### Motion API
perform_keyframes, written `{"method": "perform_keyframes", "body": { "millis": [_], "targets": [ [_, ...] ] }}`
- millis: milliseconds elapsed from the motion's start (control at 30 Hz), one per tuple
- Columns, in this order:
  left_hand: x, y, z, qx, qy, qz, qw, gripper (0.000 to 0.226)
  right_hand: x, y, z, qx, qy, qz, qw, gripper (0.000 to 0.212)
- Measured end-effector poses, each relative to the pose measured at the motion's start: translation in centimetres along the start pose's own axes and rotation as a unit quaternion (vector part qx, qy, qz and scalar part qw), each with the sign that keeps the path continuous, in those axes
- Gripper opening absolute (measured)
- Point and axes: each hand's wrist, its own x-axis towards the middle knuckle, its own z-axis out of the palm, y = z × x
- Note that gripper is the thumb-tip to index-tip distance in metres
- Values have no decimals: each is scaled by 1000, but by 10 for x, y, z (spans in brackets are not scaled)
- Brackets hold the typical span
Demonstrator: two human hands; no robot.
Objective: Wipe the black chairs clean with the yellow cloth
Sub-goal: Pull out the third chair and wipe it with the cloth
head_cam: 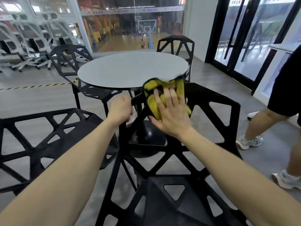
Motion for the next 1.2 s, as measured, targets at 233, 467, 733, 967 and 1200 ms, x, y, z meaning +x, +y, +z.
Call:
{"method": "perform_keyframes", "body": {
  "millis": [233, 467, 733, 967, 1200],
  "targets": [
    [-1, 2, 2, -1, 5, -10, 1000, 55, -58, 9, -4, 107, 20, -46, 993, 52],
    [3, -2, 1, -3, 11, -4, 1000, 60, 6, 3, -7, 88, 73, -2, 993, 50],
    [-3, 5, -9, -113, -31, -17, 993, 65, -103, -11, -8, 196, 5, 43, 980, 49],
    [-82, -122, -10, -174, -76, -88, 978, 33, 18, -68, -20, 200, 133, 215, 947, 34],
    [-145, -176, 40, -161, -32, -58, 985, 44, -38, -59, 7, 205, 53, -21, 977, 30]
  ]
}}
